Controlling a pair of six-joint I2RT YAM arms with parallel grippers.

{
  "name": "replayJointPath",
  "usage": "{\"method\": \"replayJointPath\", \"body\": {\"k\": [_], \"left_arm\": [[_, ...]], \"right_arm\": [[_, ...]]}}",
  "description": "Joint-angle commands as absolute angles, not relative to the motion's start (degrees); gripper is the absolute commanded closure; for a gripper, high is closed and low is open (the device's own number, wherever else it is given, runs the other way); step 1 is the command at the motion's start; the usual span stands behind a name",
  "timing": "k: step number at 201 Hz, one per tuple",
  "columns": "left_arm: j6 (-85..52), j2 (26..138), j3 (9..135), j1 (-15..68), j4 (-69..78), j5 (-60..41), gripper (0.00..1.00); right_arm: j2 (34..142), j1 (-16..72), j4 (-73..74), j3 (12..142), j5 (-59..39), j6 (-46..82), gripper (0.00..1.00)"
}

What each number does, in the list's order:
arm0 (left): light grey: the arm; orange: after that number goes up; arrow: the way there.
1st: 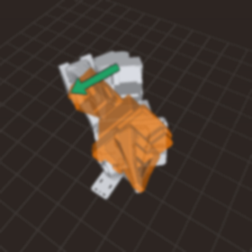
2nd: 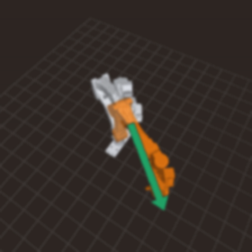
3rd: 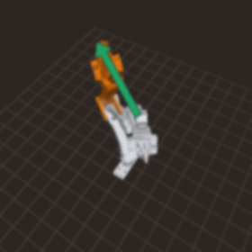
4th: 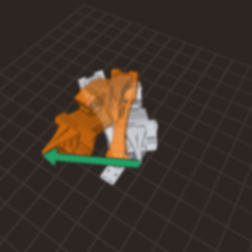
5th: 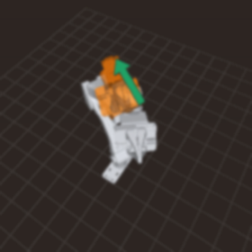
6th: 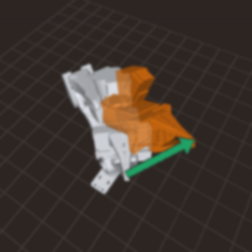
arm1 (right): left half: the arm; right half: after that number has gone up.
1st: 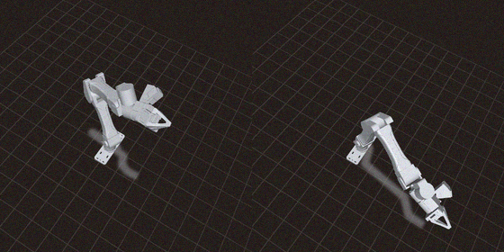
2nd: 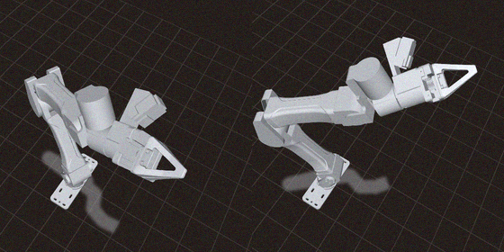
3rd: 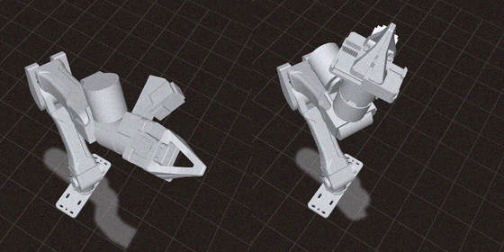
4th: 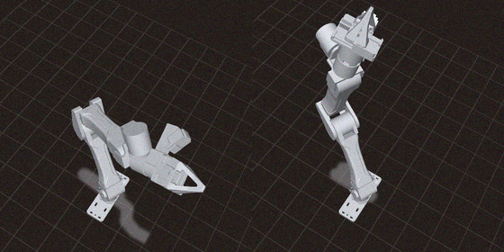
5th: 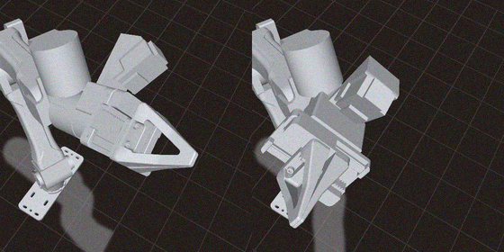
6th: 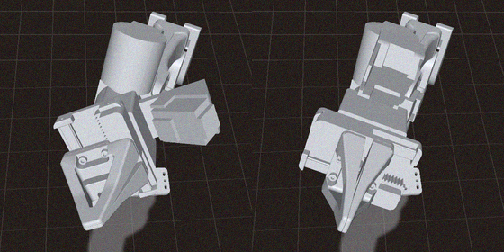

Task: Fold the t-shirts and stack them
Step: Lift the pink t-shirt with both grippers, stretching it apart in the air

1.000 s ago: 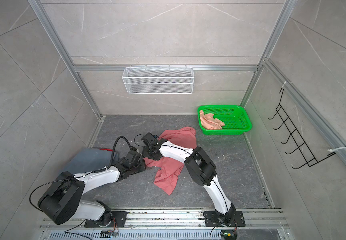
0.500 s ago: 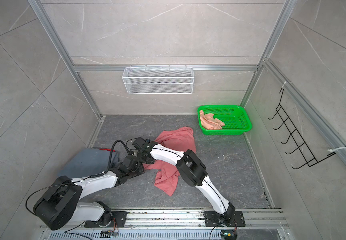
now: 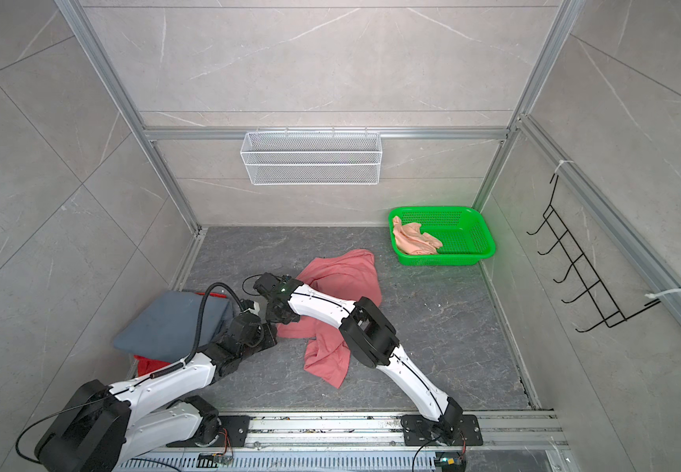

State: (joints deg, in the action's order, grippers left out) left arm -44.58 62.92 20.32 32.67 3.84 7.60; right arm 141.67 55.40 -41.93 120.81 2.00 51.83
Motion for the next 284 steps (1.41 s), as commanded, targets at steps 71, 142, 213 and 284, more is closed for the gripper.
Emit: {"method": "replayJointPath", "body": {"k": [71, 142, 213, 284], "left_arm": [[-42.6, 28.4, 19.9, 32.9, -16.1, 1.5, 0.31], [-43.1, 32.3, 25.0, 33.0, -21.1, -1.1, 0.25], [-37.4, 66.3, 37.3, 40.4, -13.7, -11.5, 0.24], [-38.5, 87.5, 45.9, 51.4, -6.3, -8.7, 0.24]], "right_arm": [[127.0, 49.7, -39.9, 121.8, 4.3, 44.4, 1.0], [96.5, 41.9, -34.6, 101.6, 7.5, 38.2, 1.0], [74.6, 32.2, -46.1, 96.5, 23.4, 27.8, 1.0], [67.6, 29.7, -48.5, 92.2, 27.4, 25.9, 1.0]]}}
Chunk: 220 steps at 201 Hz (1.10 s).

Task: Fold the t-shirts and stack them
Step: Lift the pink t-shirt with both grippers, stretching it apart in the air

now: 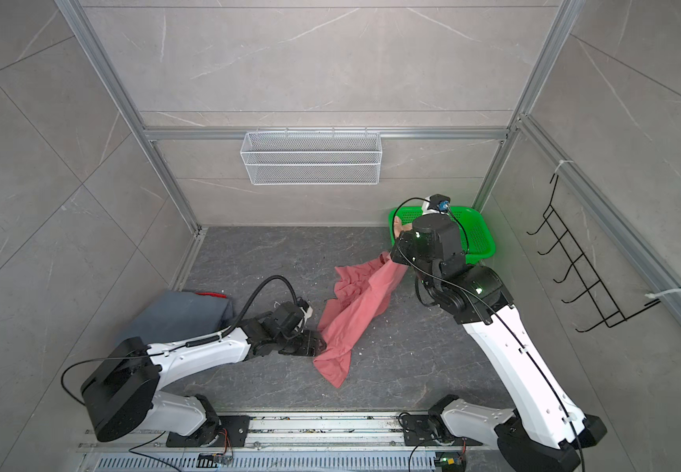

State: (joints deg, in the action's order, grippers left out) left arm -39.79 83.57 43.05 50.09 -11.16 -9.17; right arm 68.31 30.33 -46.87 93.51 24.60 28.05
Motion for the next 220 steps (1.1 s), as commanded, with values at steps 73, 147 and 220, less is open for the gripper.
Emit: {"method": "replayJointPath", "body": {"k": [73, 147, 220], "left_arm": [[-41.7, 93.2, 48.3, 53.0, 0.6, -10.9, 0.9], [-27.1, 69.8, 70.3, 49.7, -43.0, 19.2, 1.0], [-16.6, 54.2, 90.4, 46.4, -55.9, 26.7, 1.0]], "right_arm": [[65.9, 28.1, -48.3, 93.3, 28.1, 23.1, 1.0], [68.2, 27.9, -46.9, 107.3, 23.7, 18.3, 1.0], [64.0, 27.9, -42.8, 119.5, 15.5, 16.2, 1.0]]}}
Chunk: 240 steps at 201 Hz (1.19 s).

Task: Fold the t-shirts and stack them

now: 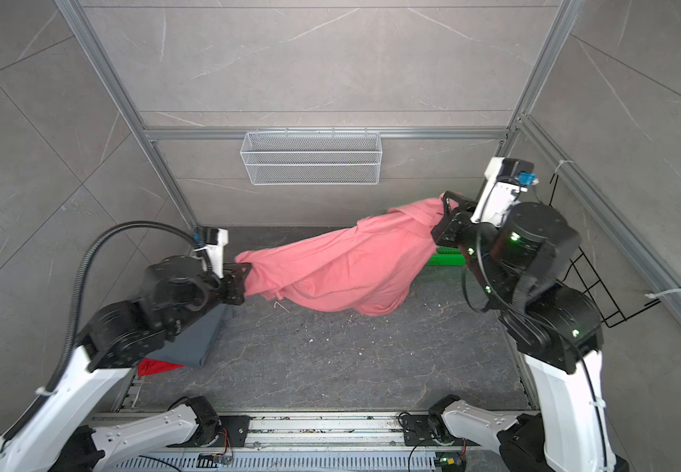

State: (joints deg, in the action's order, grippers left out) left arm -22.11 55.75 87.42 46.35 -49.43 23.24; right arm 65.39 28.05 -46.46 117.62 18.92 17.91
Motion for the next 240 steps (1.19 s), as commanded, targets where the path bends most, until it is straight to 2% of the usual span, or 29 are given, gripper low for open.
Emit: {"method": "replayJointPath", "body": {"k": [1, 44, 86, 126, 161, 190, 207, 217, 219, 222, 231, 240], "left_arm": [[-16.6, 54.1, 90.5, 46.4, -55.9, 26.7, 1.0], [-15.0, 53.8, 89.7, 46.4, -52.8, 30.8, 1.0], [-14.0, 57.4, 87.9, 46.2, -47.3, 34.7, 1.0], [-11.6, 58.6, 94.7, 45.8, -47.4, 39.0, 1.0], [-12.6, 55.1, 99.5, 45.8, -49.2, 32.2, 1.0], [-17.7, 56.8, 96.9, 45.8, -52.1, 19.4, 1.0], [-21.7, 60.1, 92.9, 45.9, -50.9, 9.1, 1.0], [-24.3, 62.6, 89.5, 45.8, -48.1, 2.8, 0.93], [-24.9, 63.1, 88.8, 45.8, -47.4, 1.4, 0.89], [-25.6, 63.9, 87.7, 45.9, -46.1, -0.5, 0.82], [-27.2, 66.2, 84.2, 45.9, -42.1, -7.1, 0.59], [-28.8, 68.5, 81.6, 46.0, -39.1, -11.4, 0.47]], "right_arm": [[64.0, 27.9, -42.8, 119.6, 15.5, 16.2, 1.0], [70.9, 27.9, -42.4, 121.3, 12.2, 16.7, 1.0], [83.1, 27.9, -35.5, 121.4, 3.9, 21.8, 1.0], [99.0, 27.9, -30.8, 135.7, -7.9, 27.1, 1.0], [103.6, 27.9, -28.5, 144.9, -9.7, 27.3, 1.0], [101.5, 27.1, -30.9, 137.2, -5.4, 26.4, 1.0], [100.0, 25.4, -31.5, 128.1, -1.2, 26.9, 0.82], [100.0, 23.7, -32.5, 124.1, -0.8, 27.5, 0.55], [100.2, 23.2, -32.8, 123.1, -0.8, 27.7, 0.48], [100.3, 22.8, -33.1, 122.3, -0.9, 27.8, 0.44], [100.5, 21.8, -33.8, 120.2, -1.0, 28.0, 0.39], [100.8, 20.6, -34.7, 117.9, -0.8, 28.2, 0.35]]}}
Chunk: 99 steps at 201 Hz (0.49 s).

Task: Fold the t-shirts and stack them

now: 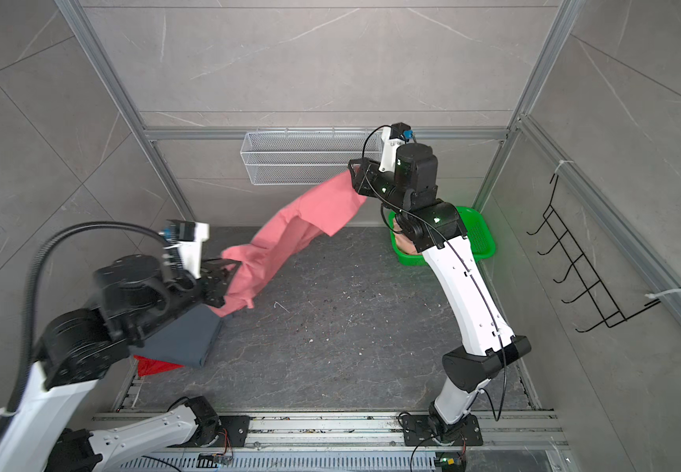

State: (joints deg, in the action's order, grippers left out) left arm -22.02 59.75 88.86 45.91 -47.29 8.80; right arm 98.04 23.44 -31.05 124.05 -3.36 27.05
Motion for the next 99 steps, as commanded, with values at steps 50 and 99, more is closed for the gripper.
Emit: {"method": "replayJointPath", "body": {"k": [50, 99], "left_arm": [[-29.0, 68.6, 81.7, 46.3, -39.3, -12.5, 0.24], [-28.0, 68.5, 80.1, 42.0, -44.9, -3.1, 0.22]], "right_arm": [[100.4, 17.9, -40.4, 115.5, -0.8, 26.6, 0.2], [92.8, 18.2, -35.6, 100.9, -6.3, 31.2, 0.21]]}}
